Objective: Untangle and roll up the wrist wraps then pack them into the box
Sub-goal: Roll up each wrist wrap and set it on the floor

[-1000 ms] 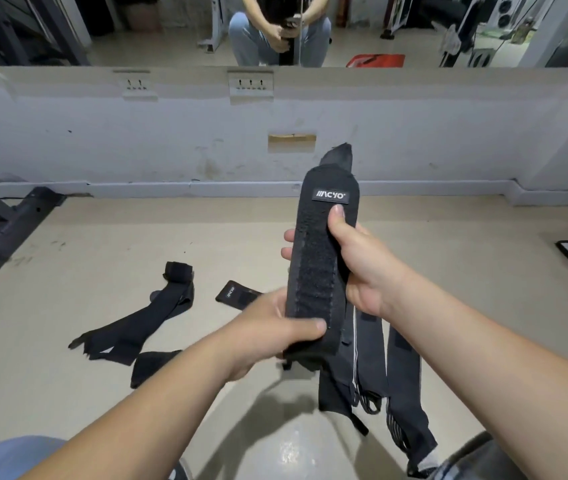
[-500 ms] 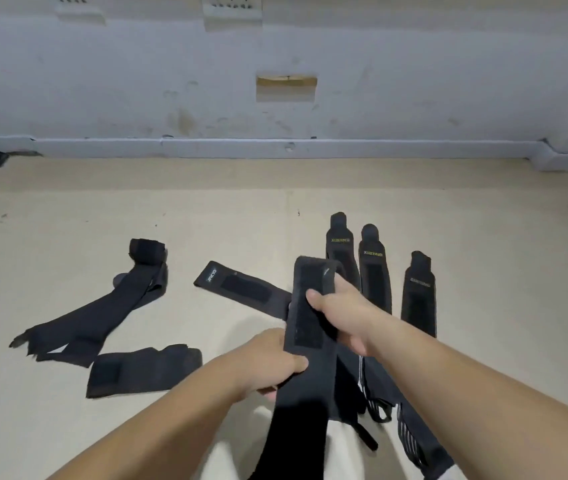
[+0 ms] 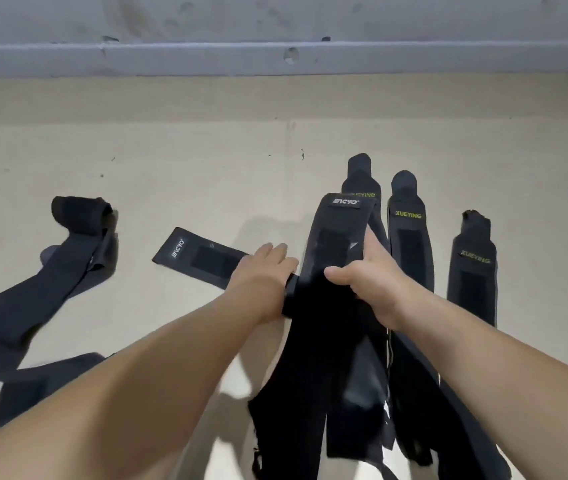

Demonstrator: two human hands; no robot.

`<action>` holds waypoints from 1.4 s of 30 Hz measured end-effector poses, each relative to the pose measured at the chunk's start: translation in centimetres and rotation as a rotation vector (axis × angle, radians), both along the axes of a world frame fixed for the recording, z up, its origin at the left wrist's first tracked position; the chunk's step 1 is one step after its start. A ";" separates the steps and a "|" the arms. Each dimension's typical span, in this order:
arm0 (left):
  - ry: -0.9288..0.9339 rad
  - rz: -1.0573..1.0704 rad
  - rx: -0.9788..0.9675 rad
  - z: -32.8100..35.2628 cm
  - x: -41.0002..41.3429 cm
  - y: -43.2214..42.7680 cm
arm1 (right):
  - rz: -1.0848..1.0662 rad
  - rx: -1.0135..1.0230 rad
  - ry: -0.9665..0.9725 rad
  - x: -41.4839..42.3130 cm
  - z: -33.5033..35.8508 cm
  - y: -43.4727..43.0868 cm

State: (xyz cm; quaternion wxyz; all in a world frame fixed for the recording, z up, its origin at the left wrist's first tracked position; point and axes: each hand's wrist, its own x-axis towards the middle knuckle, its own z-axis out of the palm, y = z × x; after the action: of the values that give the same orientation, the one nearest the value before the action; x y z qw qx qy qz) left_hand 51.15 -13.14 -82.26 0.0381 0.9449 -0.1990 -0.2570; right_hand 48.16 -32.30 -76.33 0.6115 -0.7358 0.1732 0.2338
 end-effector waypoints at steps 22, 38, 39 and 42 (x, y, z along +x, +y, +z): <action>0.044 0.825 -0.505 7.3 1.2 12.6 | 0.024 -0.747 -0.133 7.4 -2.4 6.6; 0.417 0.801 -0.913 12.6 -13.3 15.0 | -0.130 0.479 0.271 -3.9 6.1 18.9; 0.459 0.809 -0.879 11.4 -14.2 15.2 | -0.099 0.488 0.302 -4.4 5.7 18.9; 0.575 0.655 -0.659 8.4 -16.5 16.0 | 0.029 0.436 0.368 -5.5 4.4 19.7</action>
State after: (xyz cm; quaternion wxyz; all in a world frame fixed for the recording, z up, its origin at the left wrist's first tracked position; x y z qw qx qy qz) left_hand 34.65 2.91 -73.84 0.4629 0.7872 0.0542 -0.4037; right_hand 42.65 -12.56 -71.97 0.7102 -0.5344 0.2164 0.4040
